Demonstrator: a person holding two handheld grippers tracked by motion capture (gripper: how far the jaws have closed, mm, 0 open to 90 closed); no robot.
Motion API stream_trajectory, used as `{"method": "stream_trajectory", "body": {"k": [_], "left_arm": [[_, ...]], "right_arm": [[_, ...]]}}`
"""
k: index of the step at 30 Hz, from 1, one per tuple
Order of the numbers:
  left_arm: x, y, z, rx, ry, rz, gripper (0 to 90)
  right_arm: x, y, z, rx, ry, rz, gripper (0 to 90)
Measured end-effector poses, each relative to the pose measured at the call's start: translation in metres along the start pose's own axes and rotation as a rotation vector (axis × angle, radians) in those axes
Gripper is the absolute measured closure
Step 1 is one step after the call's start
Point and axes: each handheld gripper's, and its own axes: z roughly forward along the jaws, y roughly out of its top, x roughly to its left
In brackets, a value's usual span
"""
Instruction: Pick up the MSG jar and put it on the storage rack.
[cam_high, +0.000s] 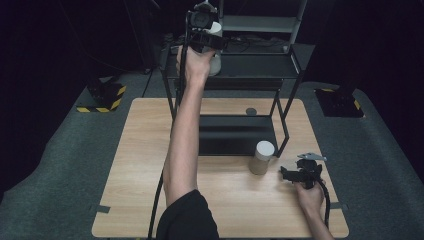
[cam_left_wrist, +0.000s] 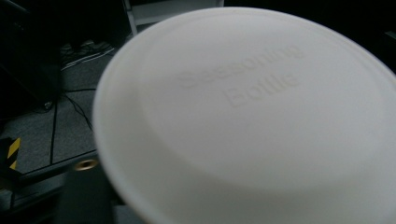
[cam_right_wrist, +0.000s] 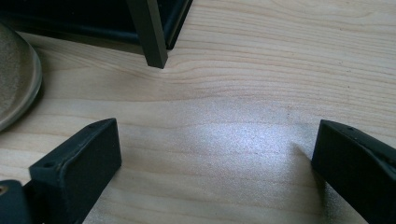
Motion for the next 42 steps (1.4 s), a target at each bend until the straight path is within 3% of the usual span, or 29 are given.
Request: {"method": "stream_trajectory", "body": {"k": [1,6,13,22,42], "left_arm": [[-0.001,-0.002,0.0,-0.006,0.004,0.0,14.7],[-0.002,-0.008,-0.004,-0.017,0.031,-0.019,6.3],[0.005,-0.017,-0.014,-0.022,-0.004,-0.016,2.2],[0.012,-0.031,-0.024,-0.031,-0.064,-0.009,1.7],[0.011,-0.063,-0.048,-0.062,-0.075,0.023,4.6]], "right_arm": [[0.0,0.0,0.0,0.0,0.0,0.0,0.7],[0.0,0.0,0.0,0.0,0.0,0.0,0.7],[0.0,0.0,0.0,0.0,0.0,0.0,0.7],[0.0,0.0,0.0,0.0,0.001,0.0,0.7],[0.001,0.001,0.0,0.001,0.002,0.005,0.8]]}}
